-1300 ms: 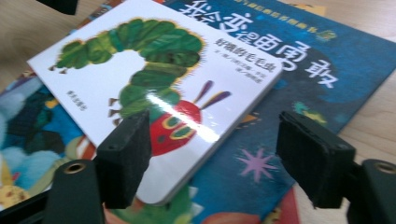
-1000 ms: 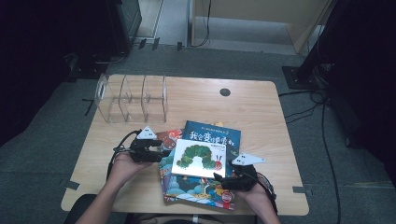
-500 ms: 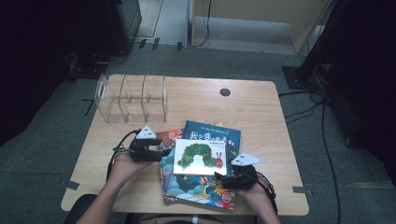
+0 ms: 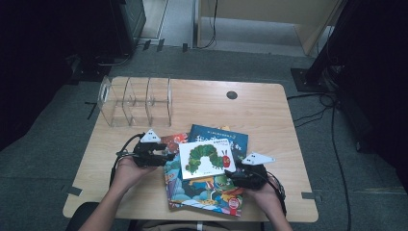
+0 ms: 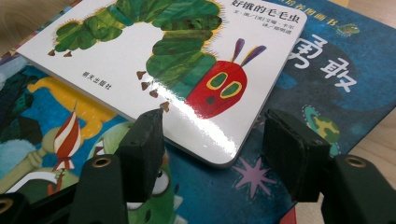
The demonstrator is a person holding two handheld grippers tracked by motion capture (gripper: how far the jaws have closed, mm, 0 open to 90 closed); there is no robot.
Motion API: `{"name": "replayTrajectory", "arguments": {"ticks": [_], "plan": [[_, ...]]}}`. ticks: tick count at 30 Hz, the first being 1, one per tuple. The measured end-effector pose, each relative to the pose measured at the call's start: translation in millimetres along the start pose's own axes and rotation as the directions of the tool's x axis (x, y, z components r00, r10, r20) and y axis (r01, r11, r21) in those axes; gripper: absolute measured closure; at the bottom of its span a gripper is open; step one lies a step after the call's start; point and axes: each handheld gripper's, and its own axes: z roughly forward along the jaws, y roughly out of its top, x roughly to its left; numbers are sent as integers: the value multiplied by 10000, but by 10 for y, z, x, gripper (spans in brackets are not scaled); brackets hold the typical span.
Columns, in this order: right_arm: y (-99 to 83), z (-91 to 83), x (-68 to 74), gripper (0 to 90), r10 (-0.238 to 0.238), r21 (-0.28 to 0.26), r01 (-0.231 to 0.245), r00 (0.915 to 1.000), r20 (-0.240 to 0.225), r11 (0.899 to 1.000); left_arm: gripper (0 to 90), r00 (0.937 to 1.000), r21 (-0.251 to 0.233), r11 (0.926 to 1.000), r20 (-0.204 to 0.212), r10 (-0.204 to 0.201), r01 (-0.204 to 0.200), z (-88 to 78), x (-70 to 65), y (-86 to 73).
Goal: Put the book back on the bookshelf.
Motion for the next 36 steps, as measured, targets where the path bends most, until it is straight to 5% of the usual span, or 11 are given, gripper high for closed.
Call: {"name": "replayTrajectory", "arguments": {"ticks": [6, 14, 18, 21, 27, 28, 30, 36], "plan": [[40, 42, -68, 444, 18, -105, -19, 10000, -52, 9999, 514, 9993, -42, 9994, 89, -354, 354, 17, 63, 7], [101, 116, -160, 448, 40, -254, -40, 10000, -6, 9997, 525, 9988, -150, 9988, -137, -468, 465, -16, 116, -8], [142, 170, -226, 479, -31, -383, 24, 9998, -186, 9993, 449, 9933, 293, 9943, 507, -1042, 1028, -51, 93, -17], [169, 184, -257, 496, -156, -291, 144, 9991, -402, 9995, 449, 9989, 72, 9990, 163, -437, 436, -74, 24, -34], [206, 235, -317, 519, -159, -430, 134, 9982, -583, 9990, 476, 9987, -297, 9985, 234, -458, 465, -86, 105, -10], [219, 243, -339, 518, -247, -403, 219, 9972, -702, 9989, 476, 9957, -308, 9965, 541, -758, 776, -83, 160, 8], [226, 244, -345, 517, -277, -368, 251, 9969, -734, 9990, 494, 9945, -316, 9952, 515, -914, 931, -83, 175, 24], [262, 284, -412, 529, -202, -417, 160, 9945, -1025, 9990, 569, 9989, -381, 9983, -122, -445, 440, -31, 238, 105]]}}
